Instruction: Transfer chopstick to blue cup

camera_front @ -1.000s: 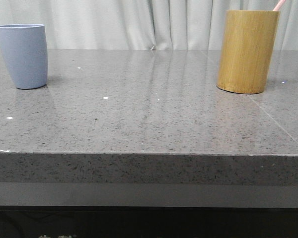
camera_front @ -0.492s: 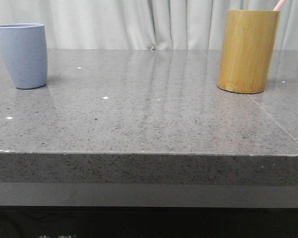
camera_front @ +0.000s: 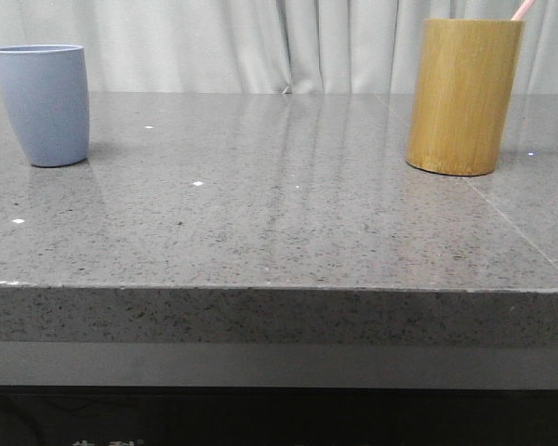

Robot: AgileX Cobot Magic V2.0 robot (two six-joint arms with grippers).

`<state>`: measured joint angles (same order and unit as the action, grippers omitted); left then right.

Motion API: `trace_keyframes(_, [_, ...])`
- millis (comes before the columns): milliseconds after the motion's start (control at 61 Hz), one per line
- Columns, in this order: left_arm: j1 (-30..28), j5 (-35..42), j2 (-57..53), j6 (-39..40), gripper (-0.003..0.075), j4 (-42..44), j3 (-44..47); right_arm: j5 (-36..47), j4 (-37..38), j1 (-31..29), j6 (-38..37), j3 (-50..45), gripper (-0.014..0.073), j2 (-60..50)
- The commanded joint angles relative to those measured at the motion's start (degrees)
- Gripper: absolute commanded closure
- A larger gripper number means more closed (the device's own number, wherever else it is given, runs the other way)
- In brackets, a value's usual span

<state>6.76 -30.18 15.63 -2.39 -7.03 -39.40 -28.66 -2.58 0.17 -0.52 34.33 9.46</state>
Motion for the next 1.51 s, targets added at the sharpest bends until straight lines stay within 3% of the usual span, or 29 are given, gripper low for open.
trace_keyframes(0, [-0.2,-2.3,5.6,-0.1,0.0739,-0.4,-6.8,-1.8,0.9,-0.2,0.5,6.2,0.0713,5.9])
trace_keyframes(131, [-0.2,-5.3,12.0,-0.1,0.0739,-1.7,-12.6,-8.2,0.8,-0.2,0.5,12.0,0.0713,12.7])
trace_keyframes(557, [-0.2,-3.8,21.1,-0.1,0.0738,-0.7,-12.1,-9.4,0.8,-0.2,0.5,11.9,0.0708,21.2])
trace_keyframes(656, [-0.2,-3.8,22.7,-0.1,0.0729,2.6,-12.1,-9.8,0.8,-0.2,0.5,11.9,0.0623,21.6])
trace_keyframes(754, [-0.2,-3.7,23.8,-0.1,0.0632,4.1,-12.1,-10.4,0.8,-0.2,0.8,11.9,0.0410,21.8])
trace_keyframes(869, [-0.2,-2.8,24.6,-0.1,0.0377,4.1,-12.1,-11.1,0.8,-0.2,0.8,11.9,0.0123,21.8])
trace_keyframes(934, [-0.2,-2.0,25.4,-0.1,0.0243,4.1,-12.1,-11.2,0.8,-0.2,0.8,11.9,0.0041,21.8])
trace_keyframes(1016, [-0.2,-2.0,27.0,-0.1,0.0181,4.1,-13.0,-11.2,0.6,-0.2,0.8,11.9,0.0022,21.8])
trace_keyframes(1492, [-0.2,-17.3,51.0,-0.1,0.0185,5.1,-34.8,-11.2,0.4,-0.2,0.8,11.9,0.0022,21.8])
